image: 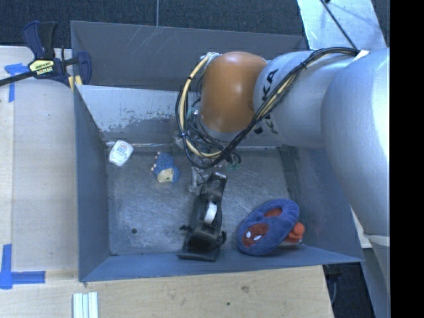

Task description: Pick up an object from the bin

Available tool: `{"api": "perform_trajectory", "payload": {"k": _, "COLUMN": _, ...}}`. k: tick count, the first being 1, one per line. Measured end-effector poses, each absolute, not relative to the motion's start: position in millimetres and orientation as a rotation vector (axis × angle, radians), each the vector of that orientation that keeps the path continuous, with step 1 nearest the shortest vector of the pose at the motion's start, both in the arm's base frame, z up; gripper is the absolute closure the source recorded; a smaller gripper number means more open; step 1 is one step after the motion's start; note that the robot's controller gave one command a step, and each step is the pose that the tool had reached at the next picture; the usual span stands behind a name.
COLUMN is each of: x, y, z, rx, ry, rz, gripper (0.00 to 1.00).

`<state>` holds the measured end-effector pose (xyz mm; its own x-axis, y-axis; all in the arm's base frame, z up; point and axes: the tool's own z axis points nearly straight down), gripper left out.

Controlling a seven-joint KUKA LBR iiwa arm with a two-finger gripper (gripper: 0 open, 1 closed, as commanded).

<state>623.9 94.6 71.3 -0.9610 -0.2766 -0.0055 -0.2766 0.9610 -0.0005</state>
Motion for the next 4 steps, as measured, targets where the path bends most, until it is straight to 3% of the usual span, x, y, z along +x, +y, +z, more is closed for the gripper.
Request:
{"api": "perform_trajectory", "payload": {"k": 1, "x": 625.1, "y": 145.0, "z": 70.5, "rx": -0.348, "ry": 3.117, "rz": 0.003, "gripper": 0.0}}
{"api": "perform_trajectory", "payload": {"k": 2, "x": 625.6, "y": 142.4, "z": 70.7, "rx": -0.342, "ry": 3.118, "rz": 0.002, "gripper": 1.0}}
{"api": "perform_trajectory", "payload": {"k": 3, "x": 610.4, "y": 158.7, "z": 193.9, "rx": -0.414, "ry": 3.102, "rz": 0.002, "gripper": 1.0}}
{"api": "perform_trajectory", "payload": {"k": 4, "x": 607.6, "y": 177.8, "z": 278.0, "rx": -0.913, "ry": 2.996, "rz": 0.001, "gripper": 1.0}}
